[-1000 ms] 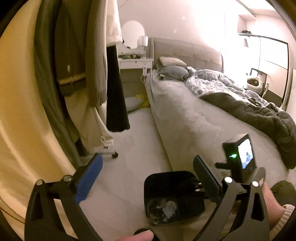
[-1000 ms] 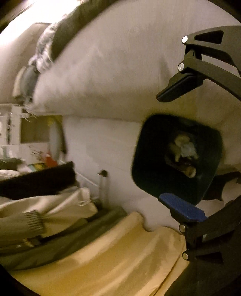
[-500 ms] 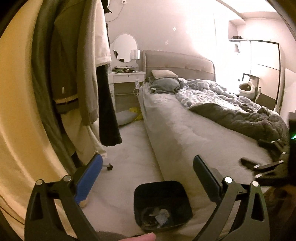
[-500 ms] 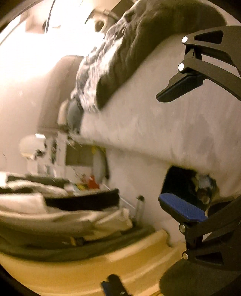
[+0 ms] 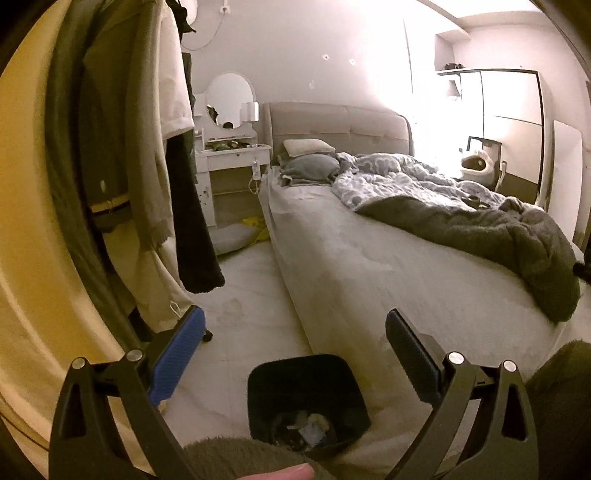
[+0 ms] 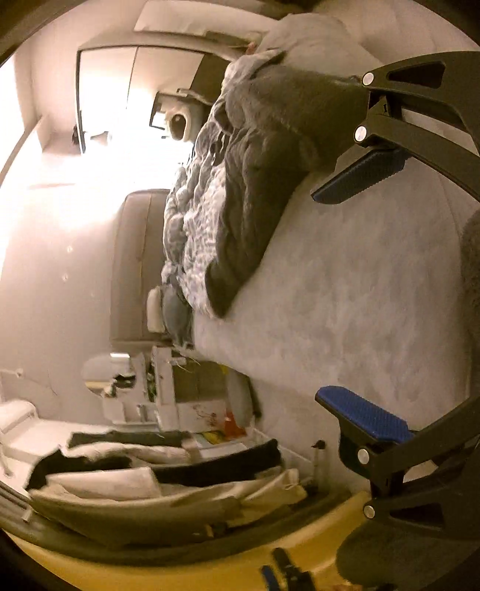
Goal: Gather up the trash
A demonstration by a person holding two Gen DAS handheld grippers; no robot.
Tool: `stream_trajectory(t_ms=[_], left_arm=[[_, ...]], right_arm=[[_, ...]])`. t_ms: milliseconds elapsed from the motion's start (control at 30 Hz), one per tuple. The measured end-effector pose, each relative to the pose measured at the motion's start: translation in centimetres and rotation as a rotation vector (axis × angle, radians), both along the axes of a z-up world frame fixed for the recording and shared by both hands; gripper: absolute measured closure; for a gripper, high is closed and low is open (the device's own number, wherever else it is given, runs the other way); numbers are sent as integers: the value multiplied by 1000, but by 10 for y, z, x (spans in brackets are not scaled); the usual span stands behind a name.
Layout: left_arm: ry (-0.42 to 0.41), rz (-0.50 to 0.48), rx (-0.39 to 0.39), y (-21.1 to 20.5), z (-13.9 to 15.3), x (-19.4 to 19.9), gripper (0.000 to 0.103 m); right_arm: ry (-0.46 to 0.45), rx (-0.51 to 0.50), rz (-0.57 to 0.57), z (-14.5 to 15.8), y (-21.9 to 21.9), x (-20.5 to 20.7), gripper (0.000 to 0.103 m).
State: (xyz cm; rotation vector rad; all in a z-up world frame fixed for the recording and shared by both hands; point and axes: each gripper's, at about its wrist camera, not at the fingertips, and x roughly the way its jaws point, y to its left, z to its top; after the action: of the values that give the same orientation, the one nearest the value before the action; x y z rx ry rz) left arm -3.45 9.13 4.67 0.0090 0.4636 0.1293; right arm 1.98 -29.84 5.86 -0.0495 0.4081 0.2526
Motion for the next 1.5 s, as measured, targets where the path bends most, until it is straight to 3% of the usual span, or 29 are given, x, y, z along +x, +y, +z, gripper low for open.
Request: stream_trajectory(t_ms=[100,300,667,1500], left_arm=[[9,-2,4,-3,-5,2,3],[21,13,-13,0,-10,4,3],[38,8,-7,1,-11,8,3],[52,2,-6,1,-14,9,3]], right_arm=[[5,3,2,-5,-7,1,3],[119,25,54,-18,-14,19,3],[76,56,87,-16,-11,7,3],[68,51,98,-13,-7,4,3]])
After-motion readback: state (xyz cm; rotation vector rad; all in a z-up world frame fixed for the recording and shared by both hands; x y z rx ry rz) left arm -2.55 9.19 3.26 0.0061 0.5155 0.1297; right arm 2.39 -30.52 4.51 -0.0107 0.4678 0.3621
